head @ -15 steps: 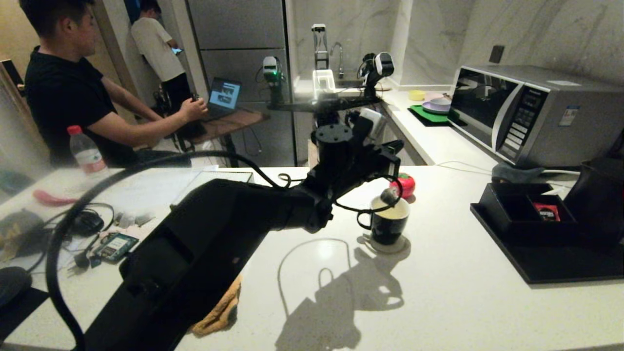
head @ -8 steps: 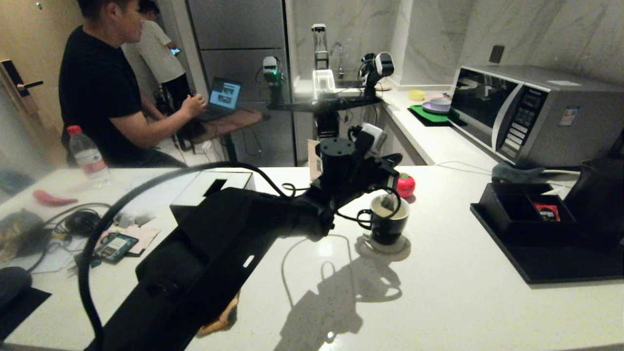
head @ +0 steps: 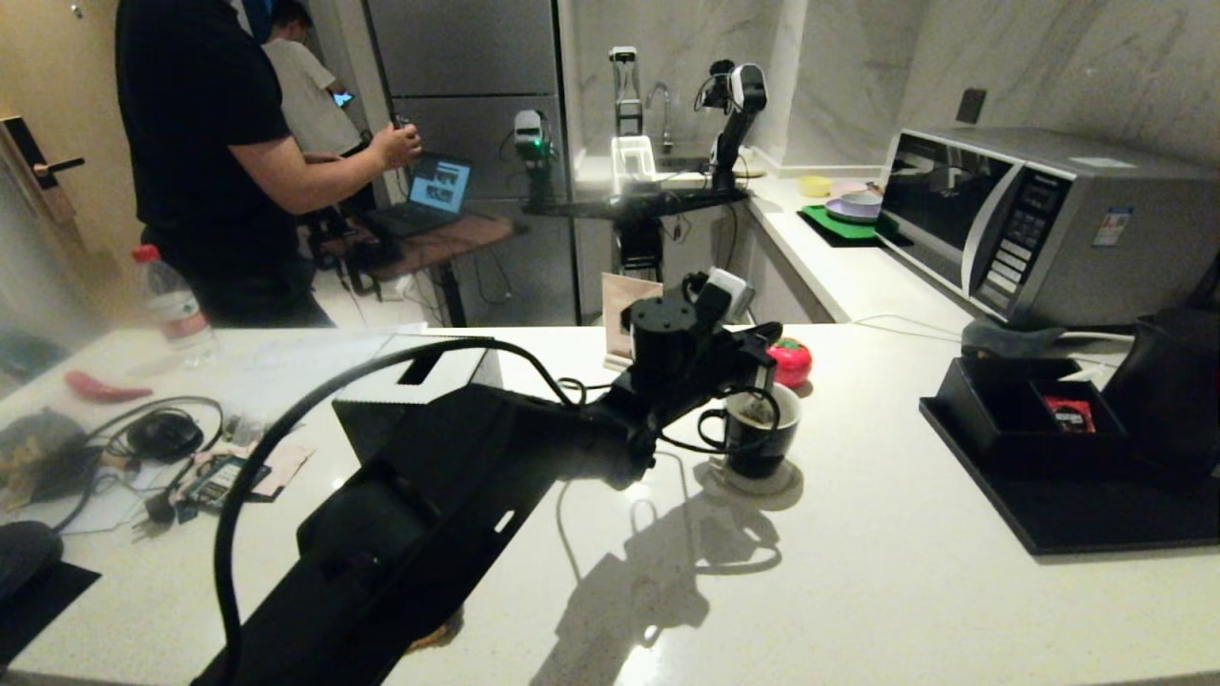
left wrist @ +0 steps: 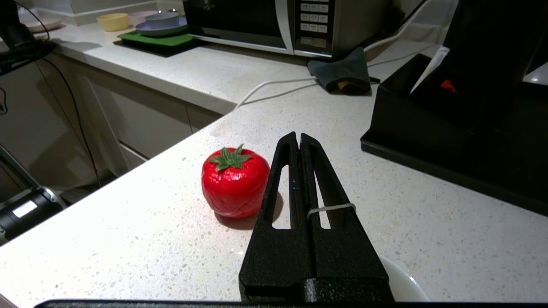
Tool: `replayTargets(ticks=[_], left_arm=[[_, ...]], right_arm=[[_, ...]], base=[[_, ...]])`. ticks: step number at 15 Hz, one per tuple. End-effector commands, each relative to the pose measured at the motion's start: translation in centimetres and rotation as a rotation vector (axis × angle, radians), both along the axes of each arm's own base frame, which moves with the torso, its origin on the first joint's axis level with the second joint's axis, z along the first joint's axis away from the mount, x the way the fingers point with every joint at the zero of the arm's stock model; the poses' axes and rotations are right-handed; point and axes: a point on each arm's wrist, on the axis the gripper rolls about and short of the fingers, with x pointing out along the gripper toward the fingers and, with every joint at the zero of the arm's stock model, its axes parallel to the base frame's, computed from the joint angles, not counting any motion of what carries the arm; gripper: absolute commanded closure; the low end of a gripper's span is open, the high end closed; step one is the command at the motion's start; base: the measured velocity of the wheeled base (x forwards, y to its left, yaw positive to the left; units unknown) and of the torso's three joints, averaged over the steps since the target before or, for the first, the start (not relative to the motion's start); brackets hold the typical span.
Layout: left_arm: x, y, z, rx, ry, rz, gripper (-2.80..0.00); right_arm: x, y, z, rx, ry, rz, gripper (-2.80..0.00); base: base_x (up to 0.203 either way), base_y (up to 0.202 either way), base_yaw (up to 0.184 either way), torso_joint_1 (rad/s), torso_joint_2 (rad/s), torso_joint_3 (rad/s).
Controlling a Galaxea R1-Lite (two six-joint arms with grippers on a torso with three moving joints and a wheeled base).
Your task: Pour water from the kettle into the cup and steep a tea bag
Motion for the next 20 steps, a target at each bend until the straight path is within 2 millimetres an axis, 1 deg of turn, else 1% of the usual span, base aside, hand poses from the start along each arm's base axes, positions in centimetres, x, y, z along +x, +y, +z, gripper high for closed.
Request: replayTargets(ticks=[1, 4, 10, 16, 20], left_arm=[[0.1, -0.2, -1.2, 0.010, 0.012, -0.004, 0.00], [0.1, -0.4, -2.0, 0.018, 0.021, -0.007, 0.00], [-0.1, -0.6, -2.1, 0.018, 0.021, -0.011, 0.00], [-0.3, -0.2, 0.5, -0.006, -0.010, -0.008, 0.00], [-0.4, 0.5, 3.2, -0.040, -0.048, 0.001, 0.00]], right_arm=[[0.0, 0.0, 0.0, 0.000, 0.001, 0.000, 0.00], [0.0, 0.0, 0.0, 0.000, 0.001, 0.000, 0.00], [0.0, 0.0, 0.0, 0.000, 0.002, 0.000, 0.00], [0.0, 0.0, 0.0, 0.000, 0.002, 0.001, 0.00], [0.0, 0.0, 0.0, 0.000, 0.001, 0.001, 0.00]], base=[[0.000, 0.000, 0.000, 0.000, 0.00, 0.000], [0.000, 0.000, 0.000, 0.000, 0.00, 0.000], [0.000, 0.000, 0.000, 0.000, 0.00, 0.000], [0.000, 0.000, 0.000, 0.000, 0.00, 0.000], [0.000, 0.000, 0.000, 0.000, 0.00, 0.000]])
